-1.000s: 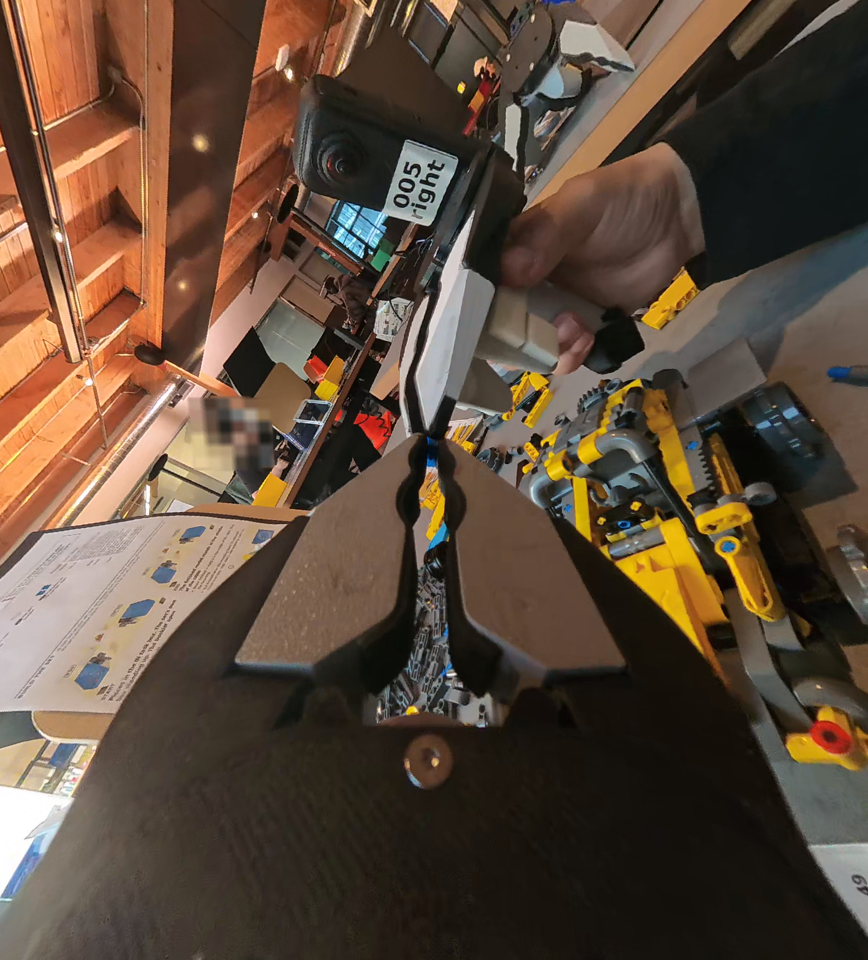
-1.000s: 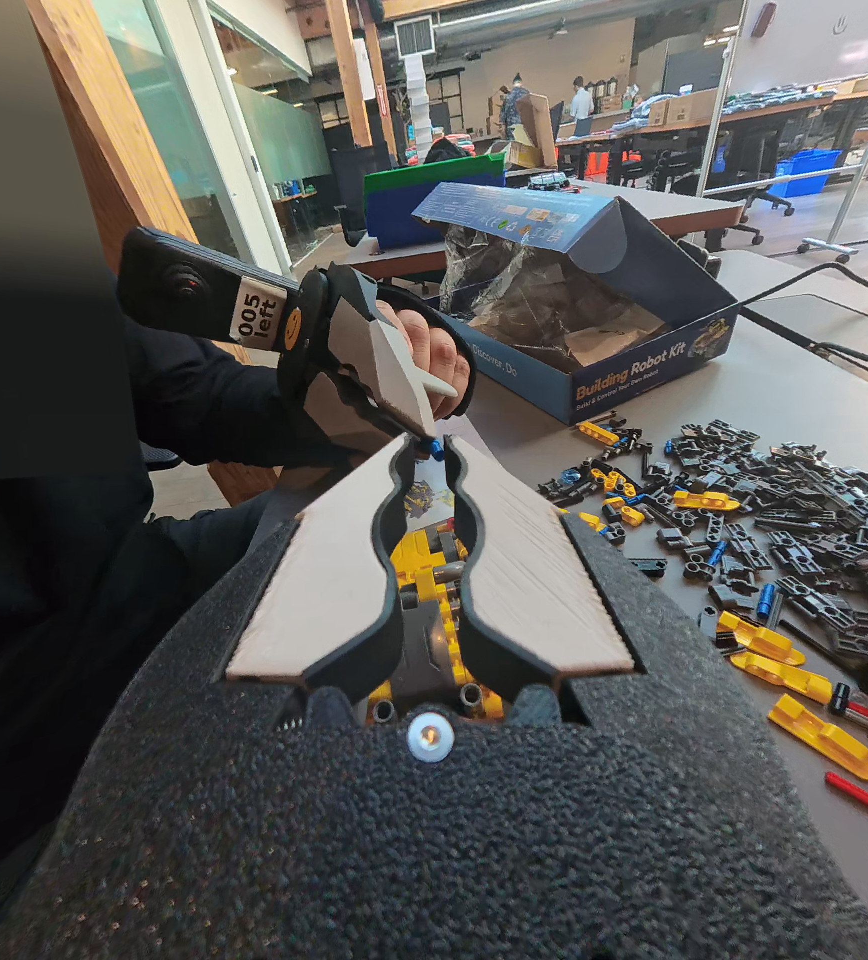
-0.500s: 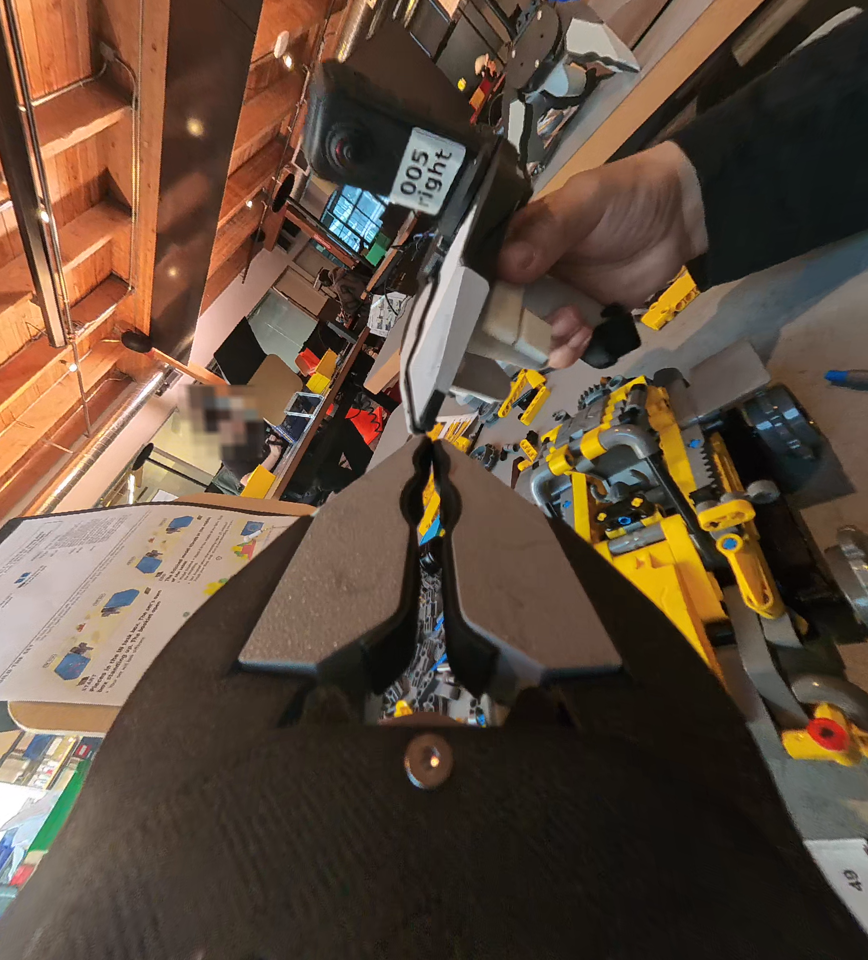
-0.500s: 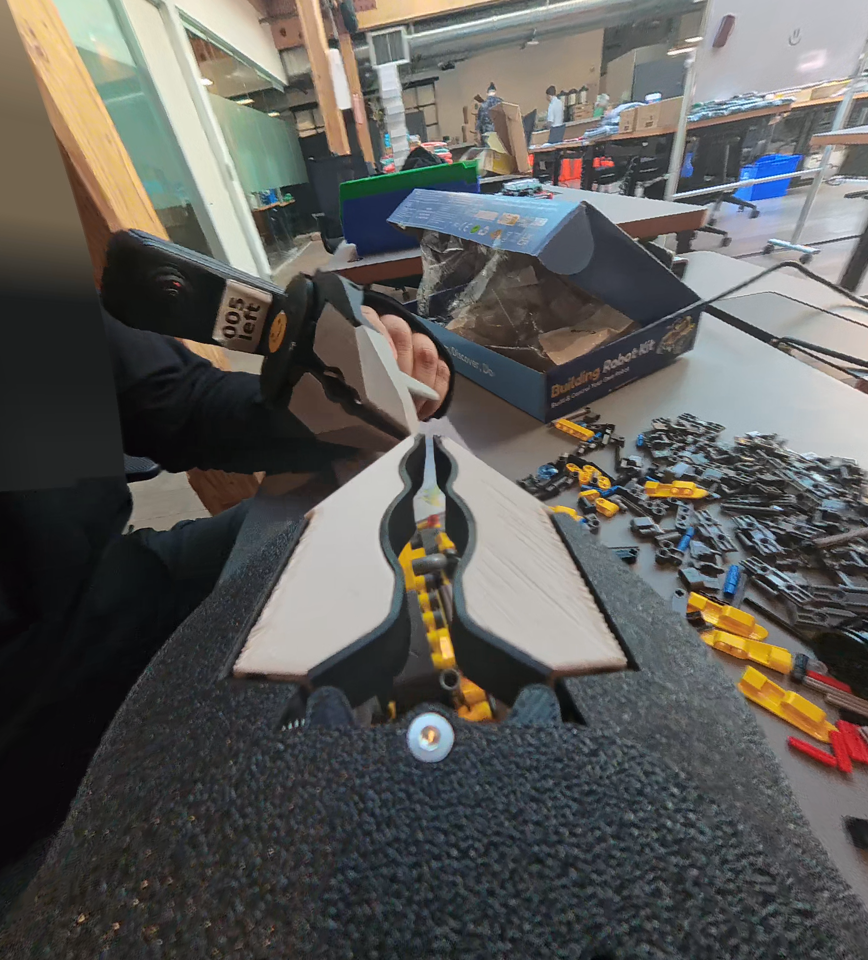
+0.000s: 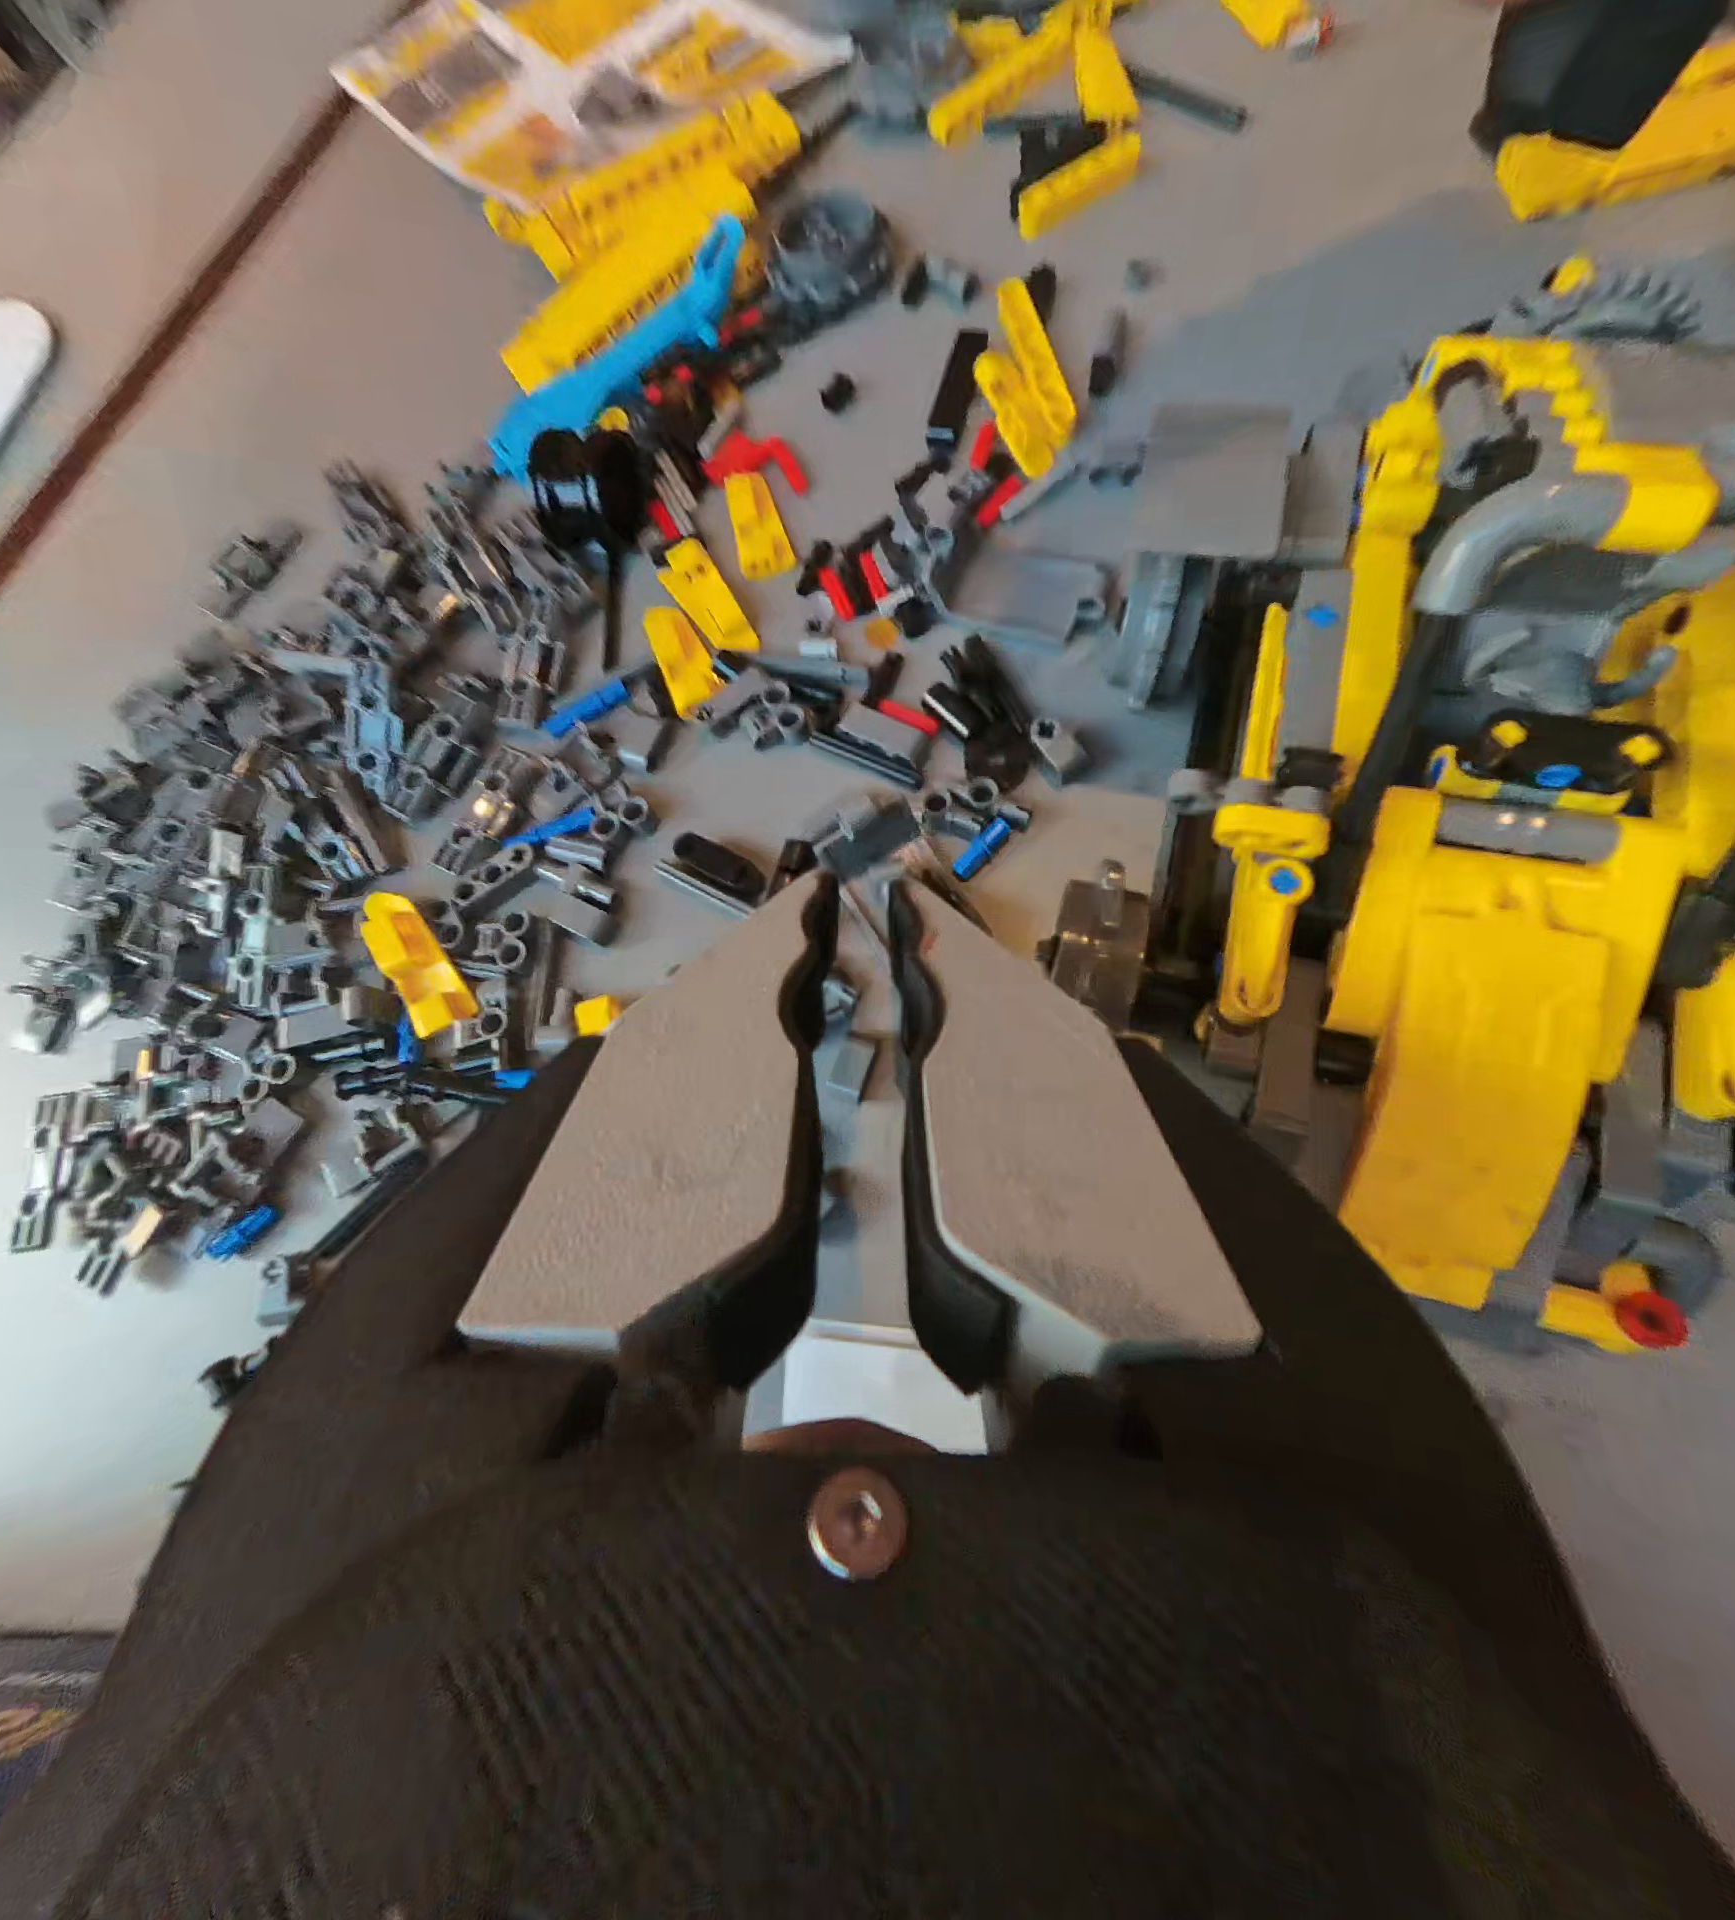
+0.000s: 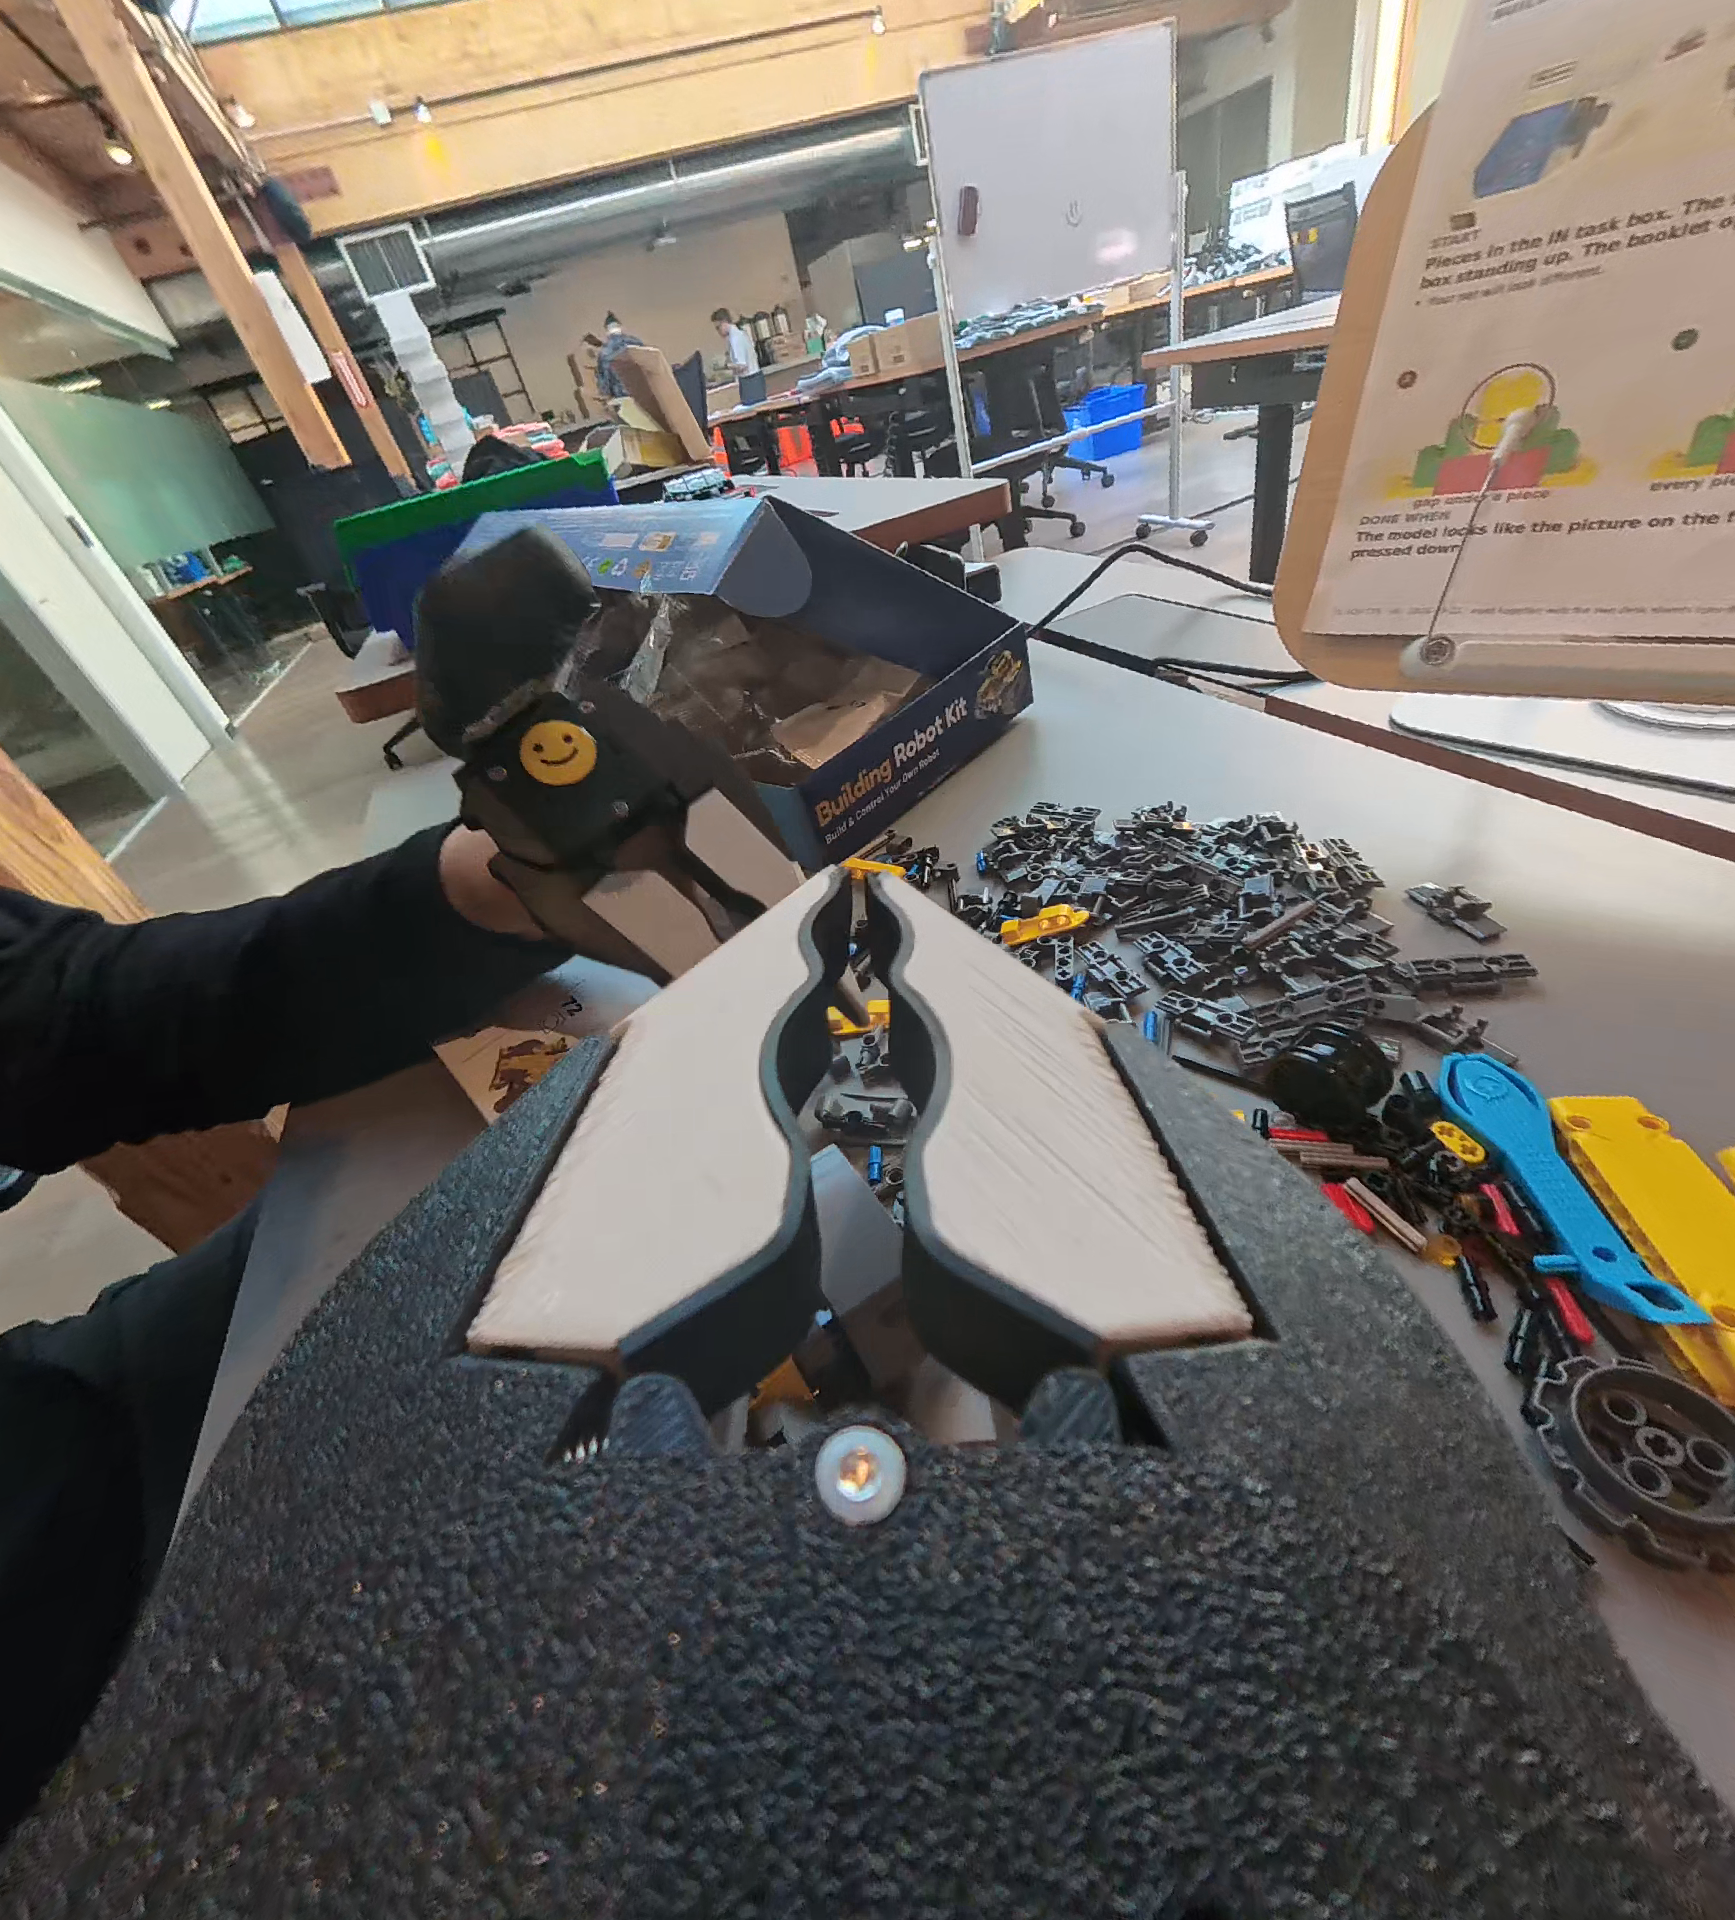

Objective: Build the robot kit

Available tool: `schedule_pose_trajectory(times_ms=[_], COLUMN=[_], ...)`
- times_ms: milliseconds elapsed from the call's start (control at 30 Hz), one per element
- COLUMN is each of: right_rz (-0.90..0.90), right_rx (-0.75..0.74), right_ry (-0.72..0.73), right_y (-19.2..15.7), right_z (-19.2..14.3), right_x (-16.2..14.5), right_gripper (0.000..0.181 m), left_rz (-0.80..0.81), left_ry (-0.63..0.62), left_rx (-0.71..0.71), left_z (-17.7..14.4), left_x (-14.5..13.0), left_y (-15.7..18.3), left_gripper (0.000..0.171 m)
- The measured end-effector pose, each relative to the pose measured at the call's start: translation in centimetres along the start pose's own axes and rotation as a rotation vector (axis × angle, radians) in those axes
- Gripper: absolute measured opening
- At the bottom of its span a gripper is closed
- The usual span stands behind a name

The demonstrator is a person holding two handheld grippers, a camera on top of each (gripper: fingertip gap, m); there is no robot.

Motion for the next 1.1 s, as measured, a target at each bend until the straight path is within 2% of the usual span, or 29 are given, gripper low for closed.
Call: schedule_pose_trajectory(times_ms=[167,233,300,467,600,900,967,1033,1100], right_rz=[0.004,0.013,0.016,0.002,-0.004,-0.005,-0.002,0.003,0.009], right_rx=[0.012,0.02,0.037,0.052,0.059,0.056,0.048,0.039,0.04], right_ry=[0.018,0.022,0.031,0.028,0.038,0.034,0.028,0.02,0.009], right_y=[0.0,0.0,-0.2,-0.7,-0.8,-0.8,-0.6,-0.4,-0.4], right_z=[-0.1,-0.2,-0.1,0.0,-0.1,0.0,0.0,0.0,0.1], right_x=[0.2,0.2,0.3,0.4,0.6,0.6,0.5,0.3,0.2], right_gripper=[0.0,0.0,0.0,0.0,0.0,0.0,0.0,0.0,0.0], left_rz=[0.05,0.086,0.151,0.29,0.335,0.291,0.271,0.282,0.298], left_ry=[-0.028,-0.024,-0.01,-0.111,-0.163,-0.161,-0.152,-0.095,0.032], left_rx=[-0.103,-0.148,-0.185,-0.307,-0.327,-0.323,-0.274,-0.173,-0.097], left_z=[1.1,0.9,0.8,2.2,3.3,4.0,4.0,3.4,1.8], left_x=[-0.6,0.3,1.3,1.4,0.9,0.5,0.4,0.7,2.0], left_y=[0.2,0.2,0.4,1.4,1.5,1.8,1.5,0.9,0.6], left_gripper=[0.012,0.014,0.006,0.005,0.006,0.001,0.001,0.001,0.001])
Point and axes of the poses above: each gripper's, where its closed fingertips meet, z out along the fingers, x out of its top, y = z × x across the jaws, the point moved 6 cm from there along -z, back along the fingers, and after that the axes turned 11 degrees about x, right-handed, at the moved point
